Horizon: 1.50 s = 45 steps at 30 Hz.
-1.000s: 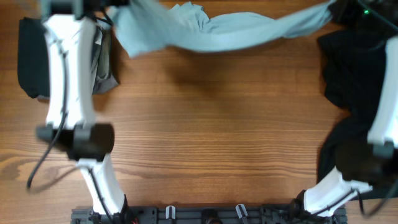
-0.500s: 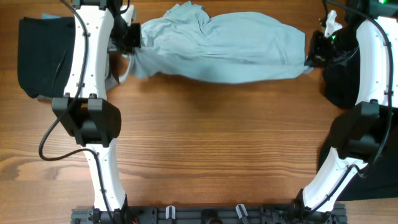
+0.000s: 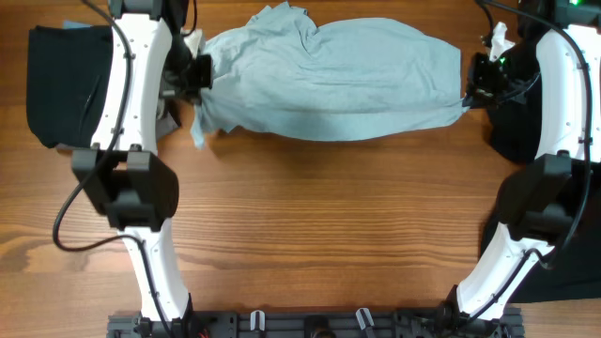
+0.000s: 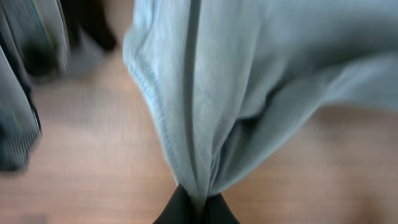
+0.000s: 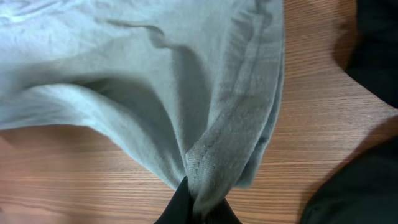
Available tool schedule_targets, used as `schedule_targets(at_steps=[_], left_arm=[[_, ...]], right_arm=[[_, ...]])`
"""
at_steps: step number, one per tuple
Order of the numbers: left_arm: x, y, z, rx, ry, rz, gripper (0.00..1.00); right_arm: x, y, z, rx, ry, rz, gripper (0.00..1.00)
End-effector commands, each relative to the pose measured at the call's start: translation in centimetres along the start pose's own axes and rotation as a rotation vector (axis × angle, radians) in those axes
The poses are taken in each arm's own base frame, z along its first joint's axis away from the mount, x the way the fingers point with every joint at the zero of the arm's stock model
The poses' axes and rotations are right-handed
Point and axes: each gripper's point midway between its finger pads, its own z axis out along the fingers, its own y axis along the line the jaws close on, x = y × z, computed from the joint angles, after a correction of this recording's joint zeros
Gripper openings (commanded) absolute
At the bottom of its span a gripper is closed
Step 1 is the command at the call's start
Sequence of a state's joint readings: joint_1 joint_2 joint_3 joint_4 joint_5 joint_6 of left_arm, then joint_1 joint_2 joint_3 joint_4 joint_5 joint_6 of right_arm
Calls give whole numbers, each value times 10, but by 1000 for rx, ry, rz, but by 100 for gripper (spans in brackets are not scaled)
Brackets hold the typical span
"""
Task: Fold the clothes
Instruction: 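Lower the shirt flat onto the table with both grippers, then open both grippers and lift them away from the shirt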
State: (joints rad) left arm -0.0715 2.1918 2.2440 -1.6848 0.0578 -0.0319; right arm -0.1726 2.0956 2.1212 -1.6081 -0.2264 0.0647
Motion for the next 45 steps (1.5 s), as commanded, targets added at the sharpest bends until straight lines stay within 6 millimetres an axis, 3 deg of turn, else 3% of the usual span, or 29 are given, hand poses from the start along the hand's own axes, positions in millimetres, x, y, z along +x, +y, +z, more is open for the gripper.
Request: schedule_targets(at_steps=[1,3,6,15,20,24,29,41,43,44,45], left_arm=[[36,4,-24,13,-17,-15,4],[49,5,-26,13,-7,-14,4],[62,6,-18,10,26,-11,4],[85,16,51,-2,168,-35,4],[114,30,83,-5,280,-78,4],[125,40,91,-3,323,-123,4],[130,61,89,-44,340,-209,4],[132,105,82,-66,299,-382,7],[133,106,81,-65,302,-386,20],[133,106,81,-62,302,-386,23],[132,105,81,-57,301,-387,31]], right_arm=[[8,16,-29,11,-82,-59,4],[17,17,-32,20,-79,-61,5],[36,3,-19,74,-16,-23,8],[84,-34,75,132,220,74,11],[114,-62,102,189,311,155,15],[120,-68,102,212,329,171,20],[129,-101,88,434,336,263,14],[131,-113,82,516,329,294,15],[132,-113,81,519,331,293,22],[132,-113,81,519,332,293,30],[132,-113,81,519,334,293,47]])
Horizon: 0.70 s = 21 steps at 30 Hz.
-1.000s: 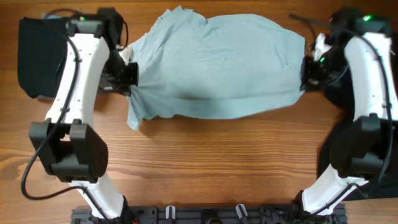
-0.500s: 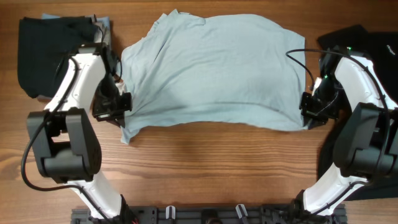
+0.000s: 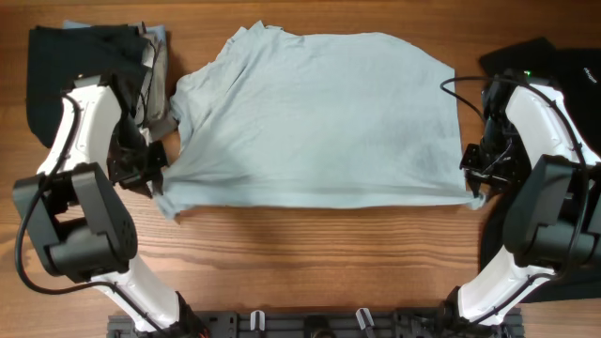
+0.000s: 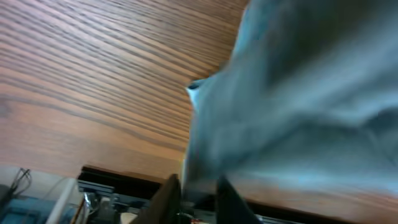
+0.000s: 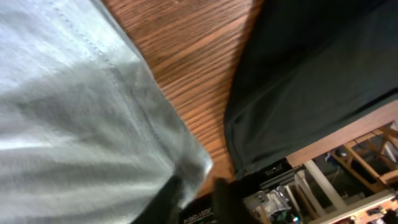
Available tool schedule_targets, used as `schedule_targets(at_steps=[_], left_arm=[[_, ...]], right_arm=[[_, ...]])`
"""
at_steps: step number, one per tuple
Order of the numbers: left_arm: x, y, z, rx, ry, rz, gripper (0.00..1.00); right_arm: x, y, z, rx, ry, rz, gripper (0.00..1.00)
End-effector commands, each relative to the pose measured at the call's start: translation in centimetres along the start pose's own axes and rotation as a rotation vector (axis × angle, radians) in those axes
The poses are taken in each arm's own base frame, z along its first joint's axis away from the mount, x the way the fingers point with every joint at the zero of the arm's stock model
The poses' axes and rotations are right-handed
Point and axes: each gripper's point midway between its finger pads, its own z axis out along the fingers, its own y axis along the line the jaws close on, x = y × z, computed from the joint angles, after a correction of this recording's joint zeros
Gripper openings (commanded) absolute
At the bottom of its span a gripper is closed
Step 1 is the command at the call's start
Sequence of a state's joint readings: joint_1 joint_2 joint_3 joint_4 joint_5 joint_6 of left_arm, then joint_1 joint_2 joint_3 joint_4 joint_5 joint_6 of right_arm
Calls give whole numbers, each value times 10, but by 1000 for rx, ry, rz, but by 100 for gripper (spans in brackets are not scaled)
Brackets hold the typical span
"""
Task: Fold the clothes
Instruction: 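Open both grippers and lift them away from the shirt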
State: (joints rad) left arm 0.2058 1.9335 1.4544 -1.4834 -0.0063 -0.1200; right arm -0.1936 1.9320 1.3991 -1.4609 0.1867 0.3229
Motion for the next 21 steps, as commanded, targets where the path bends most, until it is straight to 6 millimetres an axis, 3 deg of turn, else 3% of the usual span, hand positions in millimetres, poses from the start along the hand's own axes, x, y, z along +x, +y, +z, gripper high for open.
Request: schedule_targets(at_steps=[1,3,6,11,15,19,20,21], left_arm=[[2,3,-4,-1,-18,-21,48],[2,3,-4,0,-18,-21,54],[2,3,-4,0,-18,-21,54],[1,-12,-8,88,-20,31,49],[3,-35,-14,196,-31,131,45],[-2,-49,-25,232,-115,188,43],[-5,-51,-30,234,-144,196,42],[-8,-54,-36,238,-183,205,41]], right_arm=[[-1,-7,2,41,3,19,53],[-1,-7,2,39,0,19,64],[-4,-1,2,9,-8,12,71],[-15,19,-10,-110,-50,-47,72],[-31,43,-43,-274,-145,-126,71],[-46,80,-97,-545,-339,-235,70],[-50,89,-111,-612,-391,-252,65],[-54,96,-125,-670,-440,-266,53]])
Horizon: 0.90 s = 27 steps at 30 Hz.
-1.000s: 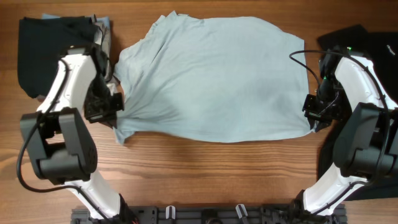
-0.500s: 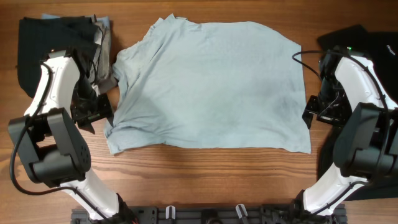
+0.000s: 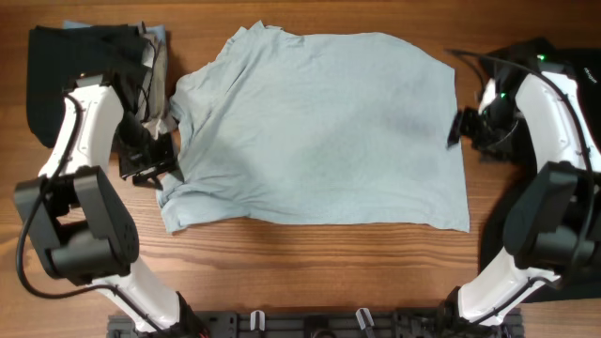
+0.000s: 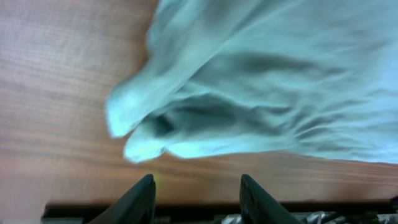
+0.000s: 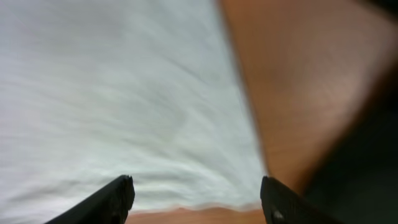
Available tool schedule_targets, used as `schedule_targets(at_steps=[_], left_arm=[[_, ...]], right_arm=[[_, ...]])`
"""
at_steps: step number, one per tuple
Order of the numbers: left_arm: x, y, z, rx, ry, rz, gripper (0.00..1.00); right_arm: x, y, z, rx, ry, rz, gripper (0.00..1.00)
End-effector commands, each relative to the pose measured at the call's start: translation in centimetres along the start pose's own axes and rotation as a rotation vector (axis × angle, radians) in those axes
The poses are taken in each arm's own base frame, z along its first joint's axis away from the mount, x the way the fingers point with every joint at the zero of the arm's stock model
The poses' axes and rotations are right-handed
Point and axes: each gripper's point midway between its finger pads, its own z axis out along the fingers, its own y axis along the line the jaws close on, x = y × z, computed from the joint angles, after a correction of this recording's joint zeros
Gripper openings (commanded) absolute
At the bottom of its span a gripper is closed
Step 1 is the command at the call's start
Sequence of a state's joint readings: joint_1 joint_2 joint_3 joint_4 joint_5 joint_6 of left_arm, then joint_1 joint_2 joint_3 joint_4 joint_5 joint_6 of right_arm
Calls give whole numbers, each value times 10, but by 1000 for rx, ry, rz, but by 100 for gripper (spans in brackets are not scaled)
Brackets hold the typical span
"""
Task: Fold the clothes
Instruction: 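Open both grippers and lift them away from the shirt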
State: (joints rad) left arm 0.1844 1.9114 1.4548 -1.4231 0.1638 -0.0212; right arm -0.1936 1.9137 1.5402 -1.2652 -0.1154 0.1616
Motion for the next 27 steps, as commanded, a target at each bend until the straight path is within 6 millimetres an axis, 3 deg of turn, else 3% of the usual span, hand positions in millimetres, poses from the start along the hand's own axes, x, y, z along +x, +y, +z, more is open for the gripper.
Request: schedule_targets(at_steps=[1,3,5,9,10,15,16,17,19,22,27], left_arm=[[-8,-22,-28,61,-147,97,39],[-16,-26,-40,67,-220,113,34],[-26,-30,-55,75,-307,127,26],[-38,-43,-80,125,-443,164,6],[-38,-47,-85,146,-466,175,4],[-39,-55,-98,182,-519,197,4],[-39,-55,-98,182,-520,197,5],[-39,-55,-98,182,-520,197,5],[-39,-55,-98,182,-519,197,6],[-39,-55,-98,182,-519,197,6],[-38,-55,-97,182,-516,196,7]], right_arm=[[-27,60,-49,-330,-198,-115,45],[-44,66,-55,-349,-273,-110,28],[-63,59,-49,-297,-337,-89,21],[-88,37,-22,-175,-375,-24,22],[-91,34,-13,-162,-366,-22,25],[-94,28,22,-133,-300,-76,77],[-95,28,30,-125,-293,-116,85],[-96,28,36,-118,-285,-154,86],[-95,26,50,-110,-255,-180,86],[-92,22,69,-98,-209,-171,79],[-84,10,94,-50,-143,-136,52]])
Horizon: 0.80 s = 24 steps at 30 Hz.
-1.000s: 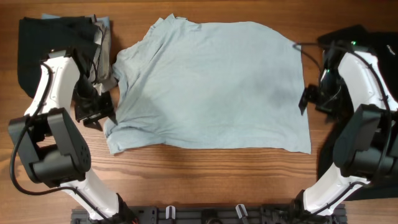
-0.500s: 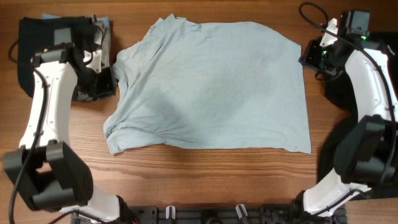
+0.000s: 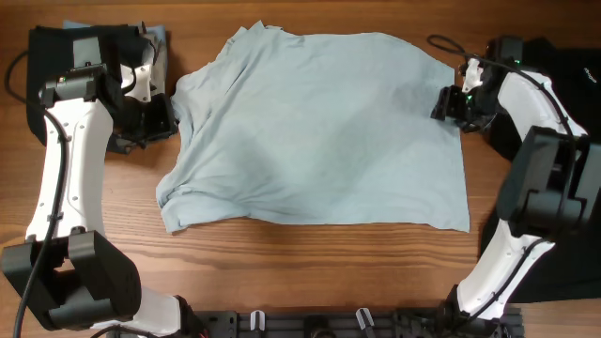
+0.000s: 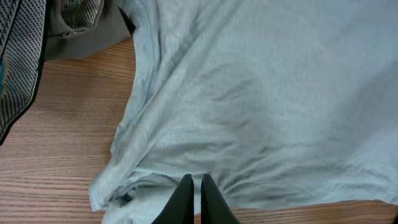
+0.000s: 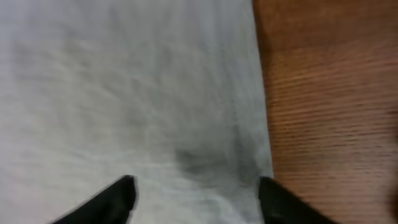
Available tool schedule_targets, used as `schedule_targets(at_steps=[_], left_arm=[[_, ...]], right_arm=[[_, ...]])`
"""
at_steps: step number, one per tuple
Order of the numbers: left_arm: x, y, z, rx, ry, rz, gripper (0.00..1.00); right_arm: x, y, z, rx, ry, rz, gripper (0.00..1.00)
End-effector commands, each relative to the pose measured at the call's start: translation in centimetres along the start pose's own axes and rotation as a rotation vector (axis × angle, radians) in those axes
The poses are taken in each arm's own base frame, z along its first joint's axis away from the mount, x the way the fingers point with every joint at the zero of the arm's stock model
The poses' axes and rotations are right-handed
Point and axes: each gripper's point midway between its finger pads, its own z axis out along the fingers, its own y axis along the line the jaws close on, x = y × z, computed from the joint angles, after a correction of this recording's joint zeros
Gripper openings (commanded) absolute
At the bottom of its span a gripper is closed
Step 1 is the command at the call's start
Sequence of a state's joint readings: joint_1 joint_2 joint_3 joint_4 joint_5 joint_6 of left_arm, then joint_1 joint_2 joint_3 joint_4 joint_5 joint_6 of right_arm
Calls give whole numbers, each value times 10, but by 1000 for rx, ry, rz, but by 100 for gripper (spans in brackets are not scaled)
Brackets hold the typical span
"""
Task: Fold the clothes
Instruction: 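Open both grippers and lift them away from the shirt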
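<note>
A light blue-grey T-shirt (image 3: 319, 122) lies spread flat across the middle of the table, its front left corner (image 3: 174, 202) rumpled. My left gripper (image 3: 161, 120) hovers at the shirt's left edge, by the sleeve. In the left wrist view its fingers (image 4: 196, 182) are shut with nothing between them, above the shirt (image 4: 249, 93). My right gripper (image 3: 443, 103) is at the shirt's right edge. In the right wrist view it (image 5: 196, 186) stands wide open over the hem (image 5: 245, 124), holding nothing.
A pile of dark and patterned clothes (image 3: 56, 66) lies at the back left, close to my left arm. A black garment (image 3: 563, 66) lies at the right edge. Bare wood (image 3: 310, 272) runs along the front, up to a black rail (image 3: 310, 324).
My left gripper has moved from the shirt's front left corner back to the sleeve edge and has shut on nothing. My right gripper, still open, has shifted slightly back along the right edge.
Both grippers first held the bunched shirt by its ends at the back of the table. Then the shirt was stretched out toward the front, still gripped at both front corners. Then both grippers were open and the shirt lay flat, as it does now.
</note>
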State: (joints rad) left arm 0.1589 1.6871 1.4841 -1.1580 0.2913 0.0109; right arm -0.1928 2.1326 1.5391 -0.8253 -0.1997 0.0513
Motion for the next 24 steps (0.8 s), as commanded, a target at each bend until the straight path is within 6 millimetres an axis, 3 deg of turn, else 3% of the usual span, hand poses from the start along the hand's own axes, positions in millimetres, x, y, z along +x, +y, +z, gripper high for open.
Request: schedule_targets(at_steps=[1,4,7,10,16,22,23,24], left_arm=[[-4,-7,-8,25,-26,18,9],[-4,-7,-8,25,-26,18,10],[-4,-7,-8,25,-26,18,11],[-4,-7,-8,25,-26,18,11],[-8,-7,-9,26,-42,23,15],[-19,-11,-9,37,-87,41,27],[-21,-12,-9,41,-95,46,30],[-23,-14,-9,42,-106,54,33]], right_arm=[[22,-18,25,75,85,32,50],[40,-30,37,134,128,79,32],[55,-46,47,215,158,116,4],[52,-68,40,306,135,161,4],[26,-98,8,333,72,233,4],[9,-120,-22,381,14,273,4],[5,-119,-26,369,5,275,10],[3,-117,-29,358,1,272,26]])
